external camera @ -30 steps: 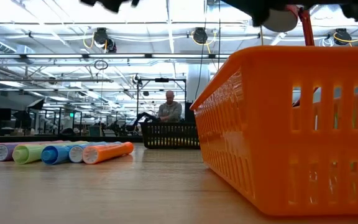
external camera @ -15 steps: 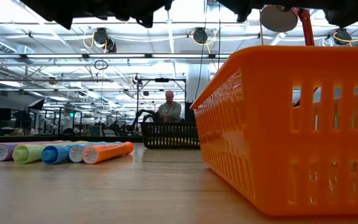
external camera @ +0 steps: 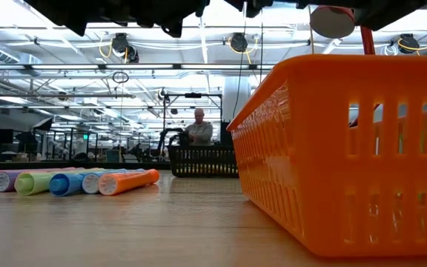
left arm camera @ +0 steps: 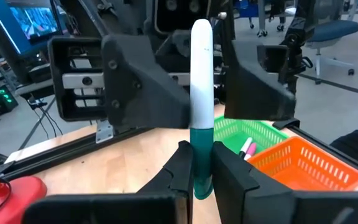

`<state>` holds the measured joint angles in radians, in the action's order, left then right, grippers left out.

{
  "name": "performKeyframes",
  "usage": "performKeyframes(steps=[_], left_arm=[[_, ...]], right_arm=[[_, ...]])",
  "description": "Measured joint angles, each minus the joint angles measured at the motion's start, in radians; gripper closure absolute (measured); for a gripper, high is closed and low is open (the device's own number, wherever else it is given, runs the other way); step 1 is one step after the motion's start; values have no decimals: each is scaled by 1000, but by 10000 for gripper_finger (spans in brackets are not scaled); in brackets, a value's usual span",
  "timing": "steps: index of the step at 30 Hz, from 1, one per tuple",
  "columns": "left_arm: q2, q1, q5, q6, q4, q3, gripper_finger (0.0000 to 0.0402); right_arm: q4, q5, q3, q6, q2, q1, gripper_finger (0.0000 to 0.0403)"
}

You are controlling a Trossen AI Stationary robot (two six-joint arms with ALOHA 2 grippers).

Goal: Pick & Place Markers
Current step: Put the green highlighter pen into the green bin

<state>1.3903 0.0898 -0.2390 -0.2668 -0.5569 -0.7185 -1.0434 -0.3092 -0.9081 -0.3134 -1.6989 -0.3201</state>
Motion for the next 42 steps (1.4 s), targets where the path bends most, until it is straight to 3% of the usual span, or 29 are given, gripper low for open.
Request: performKeyframes(steps=[7,16,22,25,29,35,40,42], left_arm=[[0,1,-2,-1,12,0,365],[0,7,-6,-3,15,0,365],[0,6,-1,9,21,2,363],[0,6,8,44,20,2,327],[-62,5,25,62,66,-5,266],[-182,5,114,64,222,-5,215],[-254,6,191,70,382,-3,209],[-272,6,222,72,403,-2,211]], right_arm=[[19,-4,-2,-58,21,-25,237],[63,-2,-3,-80,26,-11,377],[98,0,-3,-27,26,11,380],[141,-28,-3,-47,55,-12,380],[346,-135,1,-31,153,-70,380],[657,-153,-1,178,319,-200,380],[842,-30,-1,419,367,-332,380],[864,-26,16,485,357,-397,380]])
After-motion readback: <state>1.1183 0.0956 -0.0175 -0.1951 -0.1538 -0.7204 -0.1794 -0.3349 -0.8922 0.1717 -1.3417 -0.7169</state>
